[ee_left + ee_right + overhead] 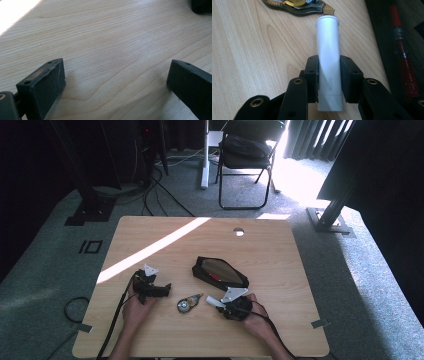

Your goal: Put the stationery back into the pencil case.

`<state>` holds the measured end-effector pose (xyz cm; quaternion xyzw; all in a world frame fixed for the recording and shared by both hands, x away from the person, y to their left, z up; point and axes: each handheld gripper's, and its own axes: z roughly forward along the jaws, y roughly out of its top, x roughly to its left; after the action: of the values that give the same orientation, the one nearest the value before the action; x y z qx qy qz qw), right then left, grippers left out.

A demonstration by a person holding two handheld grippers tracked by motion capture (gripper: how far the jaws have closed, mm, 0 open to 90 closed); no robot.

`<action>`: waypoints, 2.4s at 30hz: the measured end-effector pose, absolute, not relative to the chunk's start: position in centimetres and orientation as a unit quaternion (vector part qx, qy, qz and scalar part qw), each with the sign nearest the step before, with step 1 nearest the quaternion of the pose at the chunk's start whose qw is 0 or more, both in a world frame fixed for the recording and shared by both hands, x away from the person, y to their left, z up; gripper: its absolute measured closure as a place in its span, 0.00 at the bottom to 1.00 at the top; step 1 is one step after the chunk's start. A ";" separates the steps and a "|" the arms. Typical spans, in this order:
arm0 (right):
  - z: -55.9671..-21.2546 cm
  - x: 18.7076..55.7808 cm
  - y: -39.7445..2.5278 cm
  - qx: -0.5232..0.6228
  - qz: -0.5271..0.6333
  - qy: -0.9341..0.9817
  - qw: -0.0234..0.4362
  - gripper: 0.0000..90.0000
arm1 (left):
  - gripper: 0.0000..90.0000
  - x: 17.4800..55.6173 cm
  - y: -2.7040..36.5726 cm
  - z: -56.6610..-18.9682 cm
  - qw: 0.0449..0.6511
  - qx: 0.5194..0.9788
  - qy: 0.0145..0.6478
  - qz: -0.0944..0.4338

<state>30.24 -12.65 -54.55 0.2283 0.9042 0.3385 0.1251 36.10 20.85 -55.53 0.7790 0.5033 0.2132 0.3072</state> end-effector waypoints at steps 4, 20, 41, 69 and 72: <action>-54.5 30.4 -12.7 0.230 0.339 0.904 0.120 0.78 | 0.03 36.1 20.8 -55.5 0.307 0.779 0.503 0.213; -54.5 30.5 -12.7 0.243 0.339 0.901 0.118 0.79 | 0.03 36.1 20.9 -55.5 0.307 0.779 0.503 0.213; -53.6 29.9 -12.9 0.241 0.348 0.897 0.132 0.79 | 0.03 36.1 20.9 -55.5 0.307 0.779 0.503 0.213; -51.8 29.1 -12.8 0.229 0.368 0.889 0.149 0.79 | 0.03 36.1 20.9 -55.5 0.307 0.779 0.503 0.213; -51.6 29.1 -12.9 0.230 0.369 0.888 0.150 0.79 | 0.03 36.1 20.9 -55.5 0.307 0.779 0.503 0.213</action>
<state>29.08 -12.86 -51.62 0.2296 0.8881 0.3690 0.1499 36.10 20.85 -55.53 0.7790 0.5033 0.2132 0.3072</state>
